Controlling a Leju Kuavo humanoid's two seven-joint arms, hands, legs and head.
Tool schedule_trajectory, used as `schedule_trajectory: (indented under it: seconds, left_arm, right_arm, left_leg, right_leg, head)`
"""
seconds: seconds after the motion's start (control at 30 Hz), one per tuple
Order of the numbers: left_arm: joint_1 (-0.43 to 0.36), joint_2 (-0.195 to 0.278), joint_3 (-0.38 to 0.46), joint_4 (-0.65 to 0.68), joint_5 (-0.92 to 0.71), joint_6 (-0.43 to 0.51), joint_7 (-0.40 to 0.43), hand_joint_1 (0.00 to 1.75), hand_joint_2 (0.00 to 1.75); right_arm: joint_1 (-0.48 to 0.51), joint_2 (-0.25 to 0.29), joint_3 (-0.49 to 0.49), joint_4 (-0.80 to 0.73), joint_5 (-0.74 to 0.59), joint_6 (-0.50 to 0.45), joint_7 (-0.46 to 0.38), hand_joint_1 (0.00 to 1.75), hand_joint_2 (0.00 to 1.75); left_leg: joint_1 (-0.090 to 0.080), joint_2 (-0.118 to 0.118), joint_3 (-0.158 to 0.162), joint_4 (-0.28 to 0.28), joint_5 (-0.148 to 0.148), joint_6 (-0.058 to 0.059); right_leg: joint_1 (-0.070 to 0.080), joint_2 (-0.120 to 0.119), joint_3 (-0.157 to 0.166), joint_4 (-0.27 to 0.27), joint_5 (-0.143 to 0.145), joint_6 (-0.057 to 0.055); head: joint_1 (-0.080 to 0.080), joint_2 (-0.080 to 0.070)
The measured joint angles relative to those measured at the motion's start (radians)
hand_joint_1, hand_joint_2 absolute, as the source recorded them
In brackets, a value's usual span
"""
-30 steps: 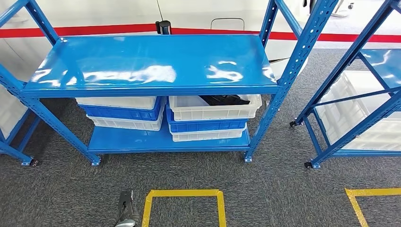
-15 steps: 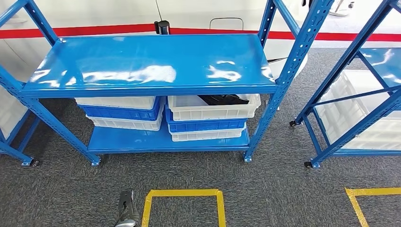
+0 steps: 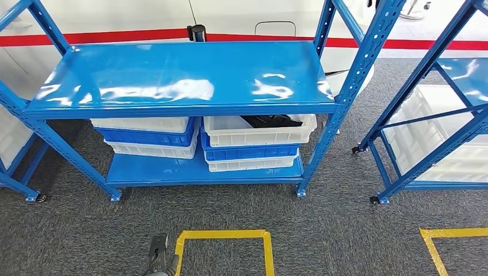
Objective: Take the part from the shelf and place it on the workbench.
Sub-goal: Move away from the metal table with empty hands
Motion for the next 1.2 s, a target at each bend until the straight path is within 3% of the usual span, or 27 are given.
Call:
schedule_trajectory:
  seconds: [0.2,0.23,0.33,0.37,0.43,0.57,1.2]
  left_arm:
    - [0.072,0.039,-0.112,-0.019,0.108,-0.068,-0.026,0.00,1.75]
    - [0.084,0.047,-0.131,-0.023,0.127,-0.080,-0.030,0.00,1.75]
    - [0.123,0.072,-0.190,-0.036,0.183,-0.117,-0.043,0.00,0.44]
    - [0.136,0.080,-0.211,-0.040,0.202,-0.129,-0.048,0.00,0.00]
    - [0.162,0.097,-0.250,-0.050,0.238,-0.152,-0.056,0.00,0.00]
    - [0.213,0.131,-0.329,-0.068,0.314,-0.201,-0.074,0.00,0.00]
    - [0.449,0.278,-0.694,-0.154,0.667,-0.428,-0.156,0.00,0.00]
  right_arm:
    - [0.023,-0.020,0.038,-0.019,-0.071,0.068,-0.025,0.00,1.75]
    - [0.027,-0.024,0.044,-0.023,-0.083,0.080,-0.030,0.00,1.31]
    - [0.039,-0.038,0.066,-0.036,-0.120,0.115,-0.043,0.00,0.00]
    - [0.044,-0.043,0.074,-0.041,-0.133,0.127,-0.048,0.00,0.00]
    - [0.053,-0.052,0.089,-0.050,-0.157,0.150,-0.056,0.00,0.00]
    - [0.069,-0.072,0.119,-0.069,-0.207,0.198,-0.075,0.00,1.75]
    - [0.147,-0.165,0.258,-0.159,-0.440,0.421,-0.158,0.00,1.75]
  left_leg:
    - [0.000,0.000,0.000,0.000,0.000,0.000]
    - [0.000,0.000,0.000,0.000,0.000,0.000]
    - [0.000,0.000,-0.001,0.000,0.000,0.000]
    - [0.000,0.000,-0.001,0.000,0.000,0.000]
    - [0.000,0.000,-0.001,0.000,0.000,0.000]
    - [0.000,0.000,-0.001,0.000,0.000,0.000]
    - [0.000,0.000,-0.001,0.000,-0.001,-0.001]
  right_leg:
    - [0.000,0.000,0.000,0.000,0.000,0.000]
    - [0.000,0.000,0.000,0.000,0.000,0.000]
    - [0.000,0.000,0.000,0.000,0.000,0.000]
    - [0.000,0.000,0.000,0.000,0.000,0.000]
    - [0.000,0.000,0.000,0.000,0.000,0.000]
    - [0.000,0.000,0.000,0.000,0.000,0.000]
    - [0.000,0.000,-0.001,0.000,-0.001,-0.001]
  head:
    - [0.000,0.000]
    - [0.000,0.000]
    - [0.000,0.000]
    - [0.000,0.000]
    - [0.000,0.000]
    - [0.000,0.000]
    - [0.000,0.000]
